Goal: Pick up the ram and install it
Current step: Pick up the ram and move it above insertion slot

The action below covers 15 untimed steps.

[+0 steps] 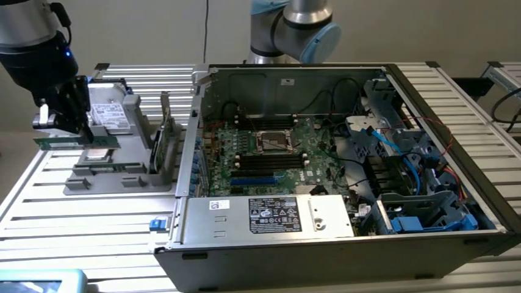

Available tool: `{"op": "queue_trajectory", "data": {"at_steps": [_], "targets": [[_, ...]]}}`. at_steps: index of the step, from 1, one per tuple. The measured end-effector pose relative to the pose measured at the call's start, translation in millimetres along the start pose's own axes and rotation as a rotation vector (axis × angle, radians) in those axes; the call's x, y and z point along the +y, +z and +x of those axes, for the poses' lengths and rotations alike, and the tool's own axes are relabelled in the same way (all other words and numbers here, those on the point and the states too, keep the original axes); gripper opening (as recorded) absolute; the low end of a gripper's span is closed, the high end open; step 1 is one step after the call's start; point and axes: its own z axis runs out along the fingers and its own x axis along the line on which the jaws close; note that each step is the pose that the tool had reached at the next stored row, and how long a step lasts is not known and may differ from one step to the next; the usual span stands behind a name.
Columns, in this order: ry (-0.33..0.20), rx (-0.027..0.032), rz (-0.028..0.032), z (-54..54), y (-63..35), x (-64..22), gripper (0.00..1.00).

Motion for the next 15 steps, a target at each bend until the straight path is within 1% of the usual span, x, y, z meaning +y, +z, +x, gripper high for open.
{"op": "queue_trajectory", "data": {"at_steps": [15], "targets": [[0.0, 0.0007, -0.0002, 3.6, -69.0, -33.4, 0.13]]}}
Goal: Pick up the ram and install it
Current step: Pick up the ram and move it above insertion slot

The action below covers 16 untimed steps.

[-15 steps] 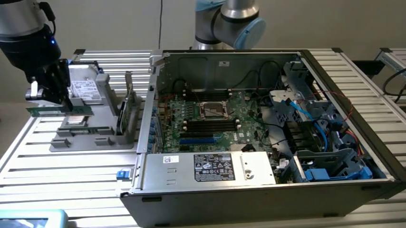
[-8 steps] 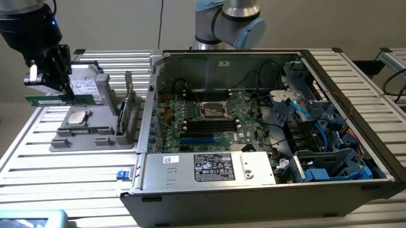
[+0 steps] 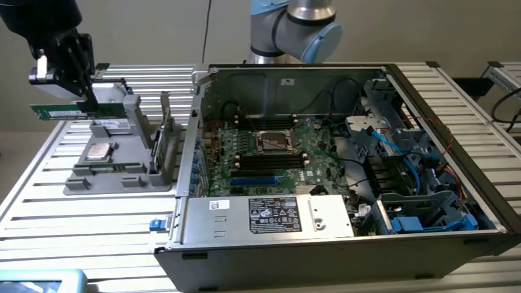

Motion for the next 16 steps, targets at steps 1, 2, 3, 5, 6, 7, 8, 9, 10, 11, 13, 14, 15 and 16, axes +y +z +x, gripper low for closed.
{"op": "queue_trajectory", "data": {"at_steps": [1, 2, 3, 5, 6, 7, 8, 9, 10, 11, 13, 14, 15, 16], "targets": [[0.0, -0.0001, 0.0002, 0.2, -4.6, -2.3, 0.13], [0.0, 0.0, 0.0002, 0.5, -9.2, -4.5, 0.13], [0.0, 0.0, 0.0, 0.8, -13.8, -6.8, 0.13], [0.0, -0.0001, 0.0002, 1.3, -23.0, -11.7, 0.13], [0.0, 0.0, 0.0001, 1.5, -27.5, -14.5, 0.13], [0.0, 0.0, 0.0002, 1.8, -32.1, -17.6, 0.13], [0.0, 0.0, 0.0001, 2.1, -36.8, -21.1, 0.13], [0.0, 0.0, 0.0001, 2.4, -41.4, -24.6, 0.13], [0.0, -0.0001, 0.0002, 2.7, -46.0, -28.5, 0.13], [0.0, 0.0, 0.0, 3.1, -50.6, -32.4, 0.13], [0.0, -0.0001, 0.0001, 3.7, -59.9, -40.4, 0.13], [0.0, 0.0, -0.0001, 4.0, -64.8, -44.4, 0.13], [0.0, 0.0, 0.0, 4.4, -69.5, -48.5, 0.13], [0.0, 0.0, -0.0002, 4.7, -73.9, -52.5, 0.13]]}}
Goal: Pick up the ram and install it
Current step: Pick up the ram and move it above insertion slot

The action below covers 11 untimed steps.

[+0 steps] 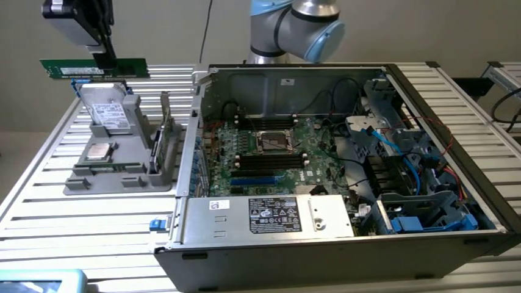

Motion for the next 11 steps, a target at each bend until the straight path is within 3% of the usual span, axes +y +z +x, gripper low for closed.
{"op": "queue_trajectory", "data": {"at_steps": [5, 11], "targets": [[0.0, -0.0002, -0.002, 1.6, -20.7, -22.0, 0.13], [0.0, -0.0003, -0.0056, 3.1, -25.7, -49.2, 0.13]]}}
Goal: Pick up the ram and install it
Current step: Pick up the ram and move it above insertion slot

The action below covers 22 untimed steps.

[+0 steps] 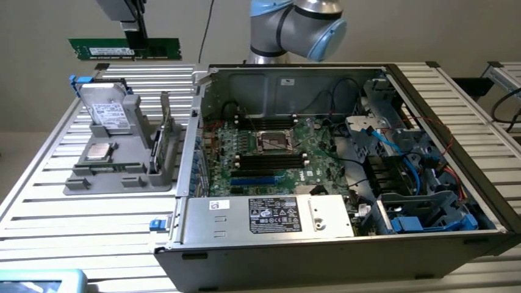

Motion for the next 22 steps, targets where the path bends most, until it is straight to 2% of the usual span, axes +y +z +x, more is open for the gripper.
{"op": "queue_trajectory", "data": {"at_steps": [22], "targets": [[0.0, -0.0005, -0.0132, 4.6, -1.1, -99.8, 0.13]]}}
